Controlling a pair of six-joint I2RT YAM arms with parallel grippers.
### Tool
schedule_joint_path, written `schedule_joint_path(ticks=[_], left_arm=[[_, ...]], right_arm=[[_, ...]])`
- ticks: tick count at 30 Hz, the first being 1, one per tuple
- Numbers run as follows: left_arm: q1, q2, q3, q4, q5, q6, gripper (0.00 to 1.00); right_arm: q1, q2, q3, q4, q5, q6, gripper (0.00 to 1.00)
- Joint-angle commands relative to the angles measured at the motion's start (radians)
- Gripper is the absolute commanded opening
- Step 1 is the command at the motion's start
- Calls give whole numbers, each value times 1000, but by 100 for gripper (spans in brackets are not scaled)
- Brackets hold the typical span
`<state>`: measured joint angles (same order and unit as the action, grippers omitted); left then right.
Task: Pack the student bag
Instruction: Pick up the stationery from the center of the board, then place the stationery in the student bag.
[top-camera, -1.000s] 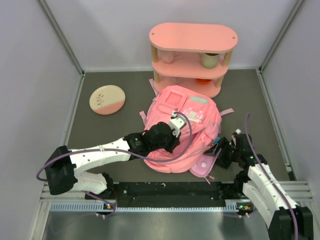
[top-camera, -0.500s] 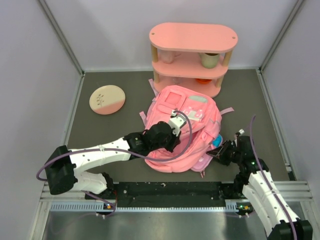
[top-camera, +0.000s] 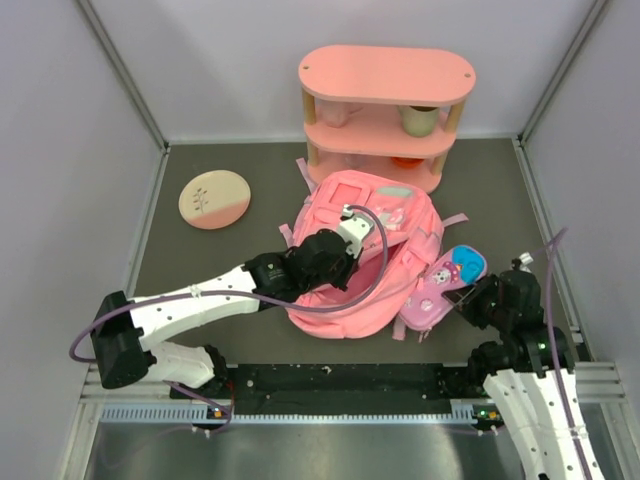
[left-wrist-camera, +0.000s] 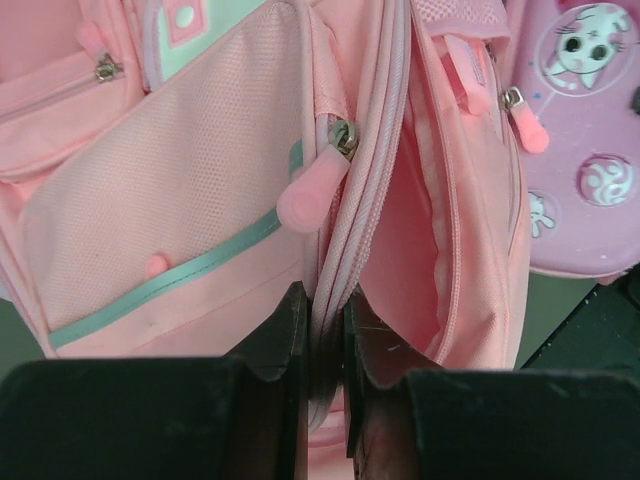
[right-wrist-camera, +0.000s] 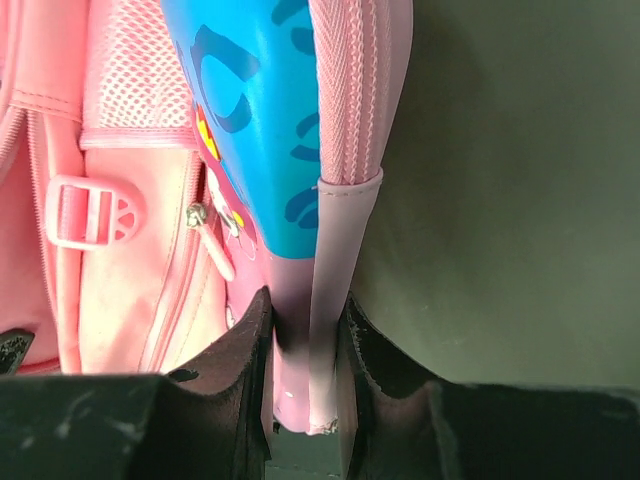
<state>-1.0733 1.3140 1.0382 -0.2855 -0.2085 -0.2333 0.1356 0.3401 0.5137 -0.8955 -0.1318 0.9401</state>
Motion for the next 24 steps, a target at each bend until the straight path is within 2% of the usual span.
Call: schedule_joint_path(ticks=[1,5,10,13,14,15,20,24], left_arm=[[15,-33,94,32,-104,20,0],[13,-30,114,11,-108,35,0],[13,-41,115,8,-103,31,0],[13,-47,126,17,-91,41,0],[13,-47,140,20,-82,54,0],[13,-41,148,20,-74,61,0],[10,-35,177,29,-52,71,0],[6,-35,194,45,-36,71,0]], right_arm=[[6,-58,167,-98,70,31,0],[6,-58,298,-158,115,13,0],[7,-20,390,-116,-40,17,0],[6,38,346,-28,-249,28,0],[7,60,323,10,-400,35,0],[6,69,268,44,-461,45,0],[7,114,232,139,-596,43,0],[54,149,154,239,-628,69,0]])
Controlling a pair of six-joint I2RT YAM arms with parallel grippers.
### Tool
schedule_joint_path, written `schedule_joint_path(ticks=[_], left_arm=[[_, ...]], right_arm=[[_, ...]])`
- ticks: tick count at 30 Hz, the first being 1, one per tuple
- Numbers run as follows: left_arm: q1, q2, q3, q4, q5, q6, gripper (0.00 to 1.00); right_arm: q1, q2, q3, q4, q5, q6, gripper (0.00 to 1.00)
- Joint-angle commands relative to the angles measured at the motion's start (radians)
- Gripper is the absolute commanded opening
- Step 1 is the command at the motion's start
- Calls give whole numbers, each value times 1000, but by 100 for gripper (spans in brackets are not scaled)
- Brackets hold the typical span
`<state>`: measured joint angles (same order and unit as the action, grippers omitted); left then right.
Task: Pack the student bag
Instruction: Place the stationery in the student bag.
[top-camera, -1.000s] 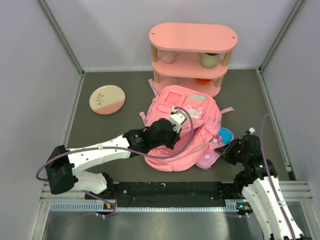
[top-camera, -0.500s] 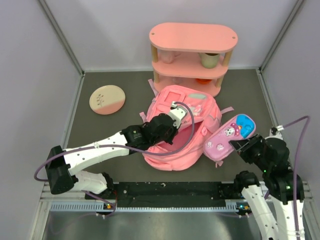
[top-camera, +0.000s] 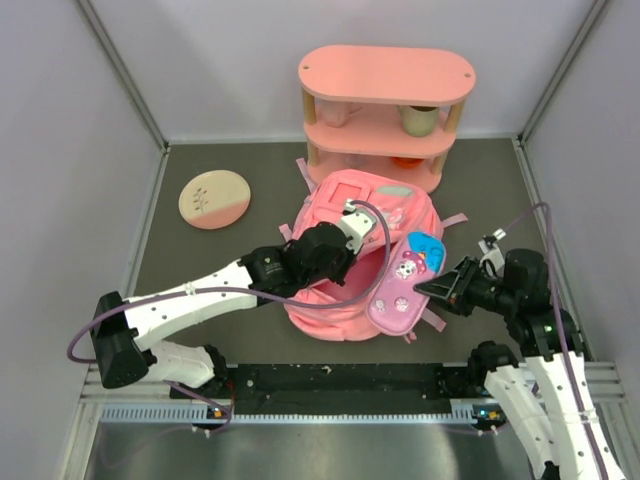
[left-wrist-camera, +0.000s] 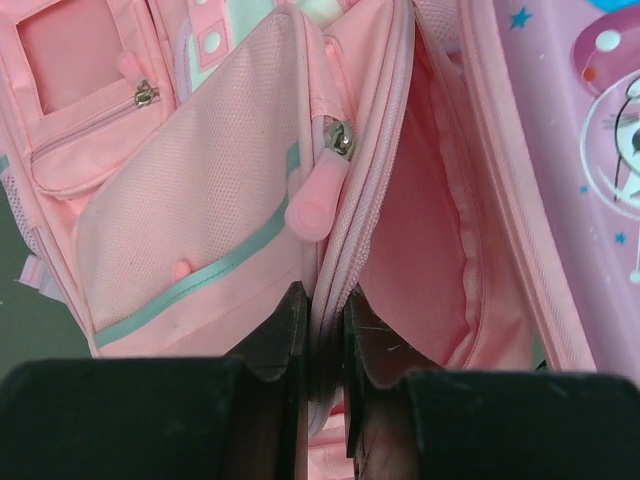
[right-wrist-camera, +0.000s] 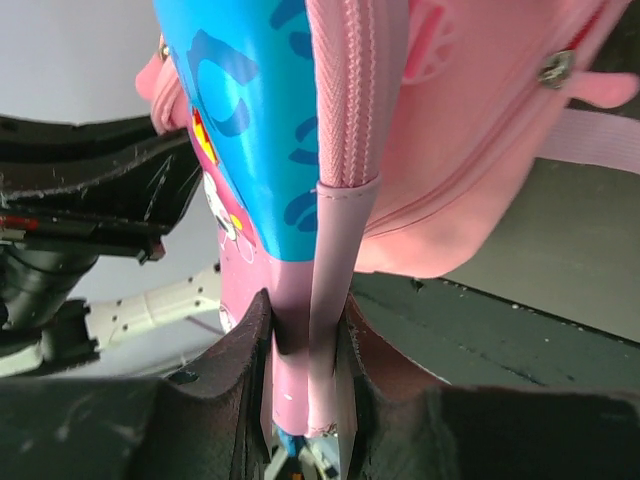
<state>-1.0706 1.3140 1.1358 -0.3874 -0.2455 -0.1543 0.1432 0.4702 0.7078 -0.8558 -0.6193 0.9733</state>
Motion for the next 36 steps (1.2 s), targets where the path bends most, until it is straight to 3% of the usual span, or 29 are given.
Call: schedule_joint_path(ticks=[1,5,9,16,20,26,29,33,36], left_arm=[[0,-33,100,147,3,-5,0],[-5,-22,117,150,-12,-4,0],[-15,-33,128,147,-11,2,0],[-75,-64,124,128,-6,36,0],[-115,-91,107,107,-11,26,0],[-130,-102,84,79,-6,-33,0],[-132,-99,79,87,0,-40,0],[-131,-87,91,94,12,-45,0],[-132,-72,102,101,32,-47,0]], right_arm=[[74,30,-53,227,-135,50,0],[370,133,-57,303,51,96,0],[510,221,-119,474,162,177,0],[510,416,-76,590,240,199,0],[490,505,-51,636,428,289,0],[493,539,-109,935,666,418,0],[492,570,-105,946,780,441,0],[509,585,-183,1128,868,533,0],[541,603,-192,1167,996,582,0]])
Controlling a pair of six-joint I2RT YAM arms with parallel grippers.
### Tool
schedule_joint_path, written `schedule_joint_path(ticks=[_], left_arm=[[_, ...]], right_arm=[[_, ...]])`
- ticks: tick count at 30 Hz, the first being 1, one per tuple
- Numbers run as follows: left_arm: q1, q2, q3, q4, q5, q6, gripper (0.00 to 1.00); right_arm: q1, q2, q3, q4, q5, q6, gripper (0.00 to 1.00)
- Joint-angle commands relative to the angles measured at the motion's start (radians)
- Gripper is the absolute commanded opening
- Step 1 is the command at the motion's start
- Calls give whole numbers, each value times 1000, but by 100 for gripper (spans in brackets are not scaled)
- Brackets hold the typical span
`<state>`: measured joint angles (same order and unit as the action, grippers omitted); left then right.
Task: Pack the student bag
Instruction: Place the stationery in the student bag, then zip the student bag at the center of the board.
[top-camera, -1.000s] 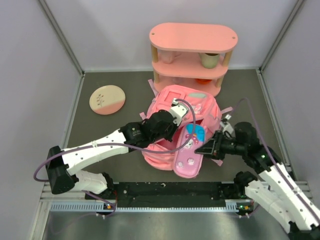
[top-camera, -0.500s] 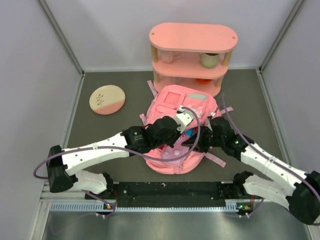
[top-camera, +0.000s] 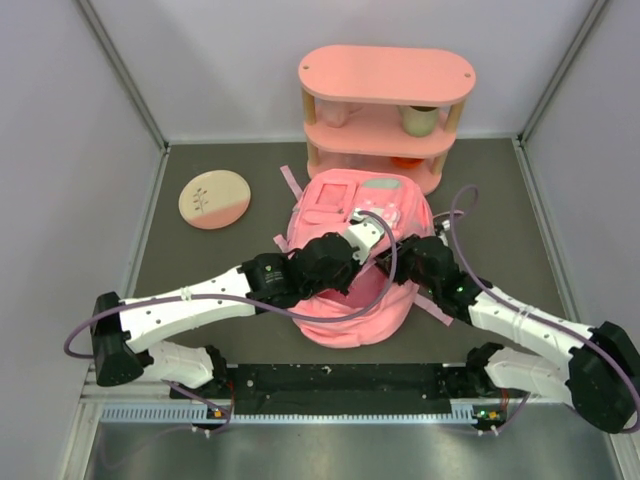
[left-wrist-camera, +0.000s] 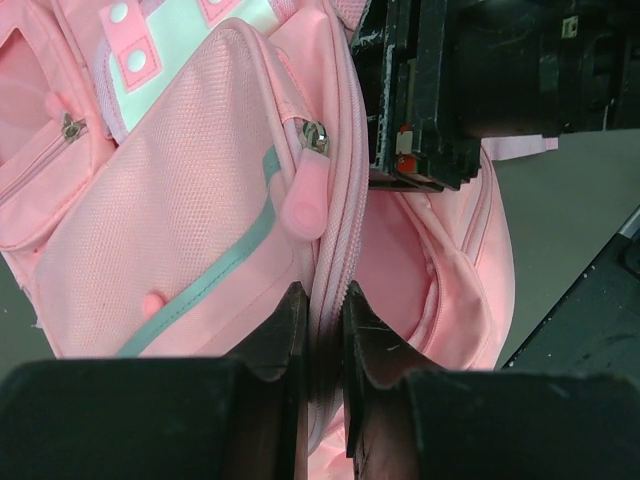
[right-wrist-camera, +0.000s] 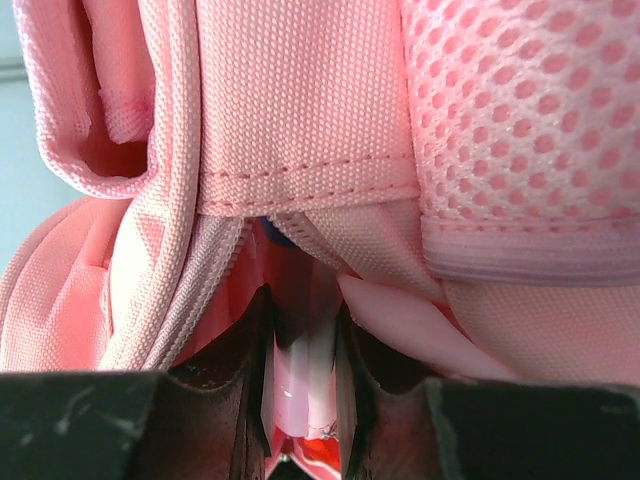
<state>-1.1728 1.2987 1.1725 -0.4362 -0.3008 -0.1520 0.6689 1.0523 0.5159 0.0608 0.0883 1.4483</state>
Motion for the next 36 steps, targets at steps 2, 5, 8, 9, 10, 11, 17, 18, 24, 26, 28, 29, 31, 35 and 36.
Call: schedule_joint_path(ticks=[2,5,8,9,10,11,17,18,24,26,28,29,31,35,36], left_arm=[[-28,-36,78,148,78,-52,0],[-22,-1,105,119,40,-58,0],[-13,16,118,83,-3,-101,16],[-13,10,110,86,-7,-107,27],[-11,-10,83,108,-9,-119,34],[-5,-24,64,129,-6,-124,38],[19,-90,-13,166,35,-172,68],[21,-98,-17,162,38,-175,70],[19,-258,-112,94,-36,-231,79],[22,-355,-155,64,-141,-285,84],[42,-441,-235,15,-198,-361,91],[64,-464,-263,1,-199,-391,92],[146,-512,-347,-7,-132,-454,92],[225,-539,-496,65,-14,-527,93],[229,-539,-538,79,6,-561,93]], right_arm=[[15,78,63,235,259,60,6],[15,153,162,197,44,-122,25],[21,114,196,-34,4,-218,61],[21,80,178,-56,13,-245,67],[21,31,152,-56,22,-279,73],[23,-54,104,-84,27,-319,82],[21,-299,85,-360,131,-393,91],[23,-336,85,-421,143,-391,92],[21,-442,69,-588,172,-325,86],[23,-494,64,-590,151,-324,80],[24,-523,49,-514,66,-363,79],[24,-534,52,-500,29,-376,75],[58,-535,65,-495,-18,-396,72],[193,-488,90,-492,-1,-456,66],[221,-464,96,-481,-15,-462,65]])
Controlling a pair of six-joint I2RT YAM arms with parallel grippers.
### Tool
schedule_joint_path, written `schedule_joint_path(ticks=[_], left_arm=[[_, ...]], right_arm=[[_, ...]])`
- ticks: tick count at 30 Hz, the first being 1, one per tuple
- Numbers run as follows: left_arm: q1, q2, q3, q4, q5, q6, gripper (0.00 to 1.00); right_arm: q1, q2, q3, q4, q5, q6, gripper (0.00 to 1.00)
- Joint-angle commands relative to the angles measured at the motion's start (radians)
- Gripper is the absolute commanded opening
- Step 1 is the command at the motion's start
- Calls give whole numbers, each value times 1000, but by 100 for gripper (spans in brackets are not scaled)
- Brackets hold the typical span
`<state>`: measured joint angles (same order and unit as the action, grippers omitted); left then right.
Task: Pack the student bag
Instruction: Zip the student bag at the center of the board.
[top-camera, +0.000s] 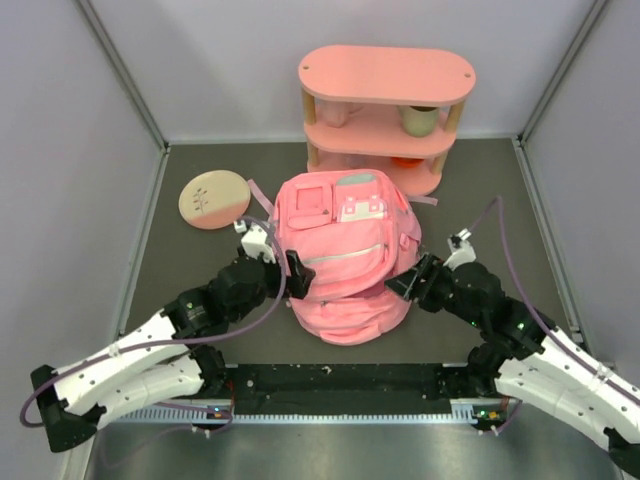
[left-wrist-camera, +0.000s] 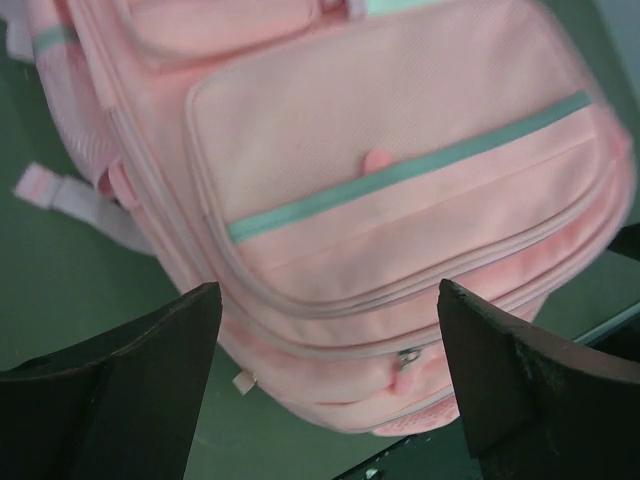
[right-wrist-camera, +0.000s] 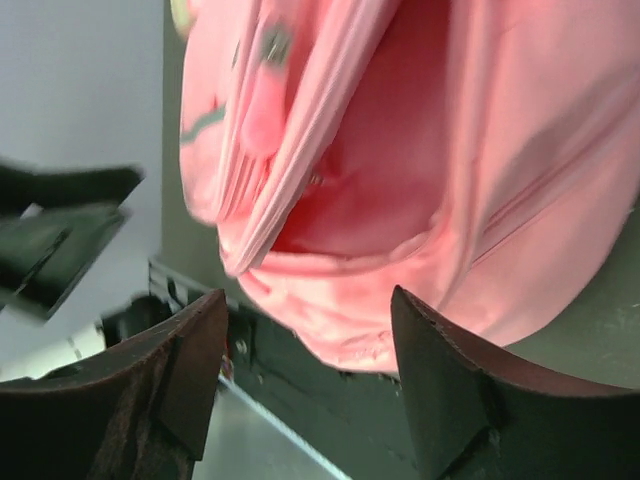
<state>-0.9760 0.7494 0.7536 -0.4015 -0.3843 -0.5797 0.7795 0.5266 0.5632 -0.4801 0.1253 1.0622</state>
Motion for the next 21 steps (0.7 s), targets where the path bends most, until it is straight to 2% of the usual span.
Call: schedule_joint_path(ticks=[1,5,6,11,15,17,18,20,21], left_arm=[[39,11,-138,59,103,-143,93],[53,11,-215,136,123,-207,96],[59,2,-256,170,151,-222,97],[89,-15,-336,328,189,-247,98],[117,14,-361,429,249,-249,96],[125,22,-361,440,262,-247,87],[123,21,-364,446,262,-249,78],[125,15,-366,460,262,-249,70],[125,15,-364,460,259,-246,62]], right_arm=[[195,91,64,78,-46,-93,63],[418,281,135,132,111,-116,63],[438,362,148,149,129,-110,63],[468,528,187,287,163,-119,61],[468,634,247,291,180,-153,60],[468,682,262,291,189,-153,59],[471,693,262,290,195,-153,58],[468,717,254,308,198,-145,54],[468,727,253,310,192,-143,53]])
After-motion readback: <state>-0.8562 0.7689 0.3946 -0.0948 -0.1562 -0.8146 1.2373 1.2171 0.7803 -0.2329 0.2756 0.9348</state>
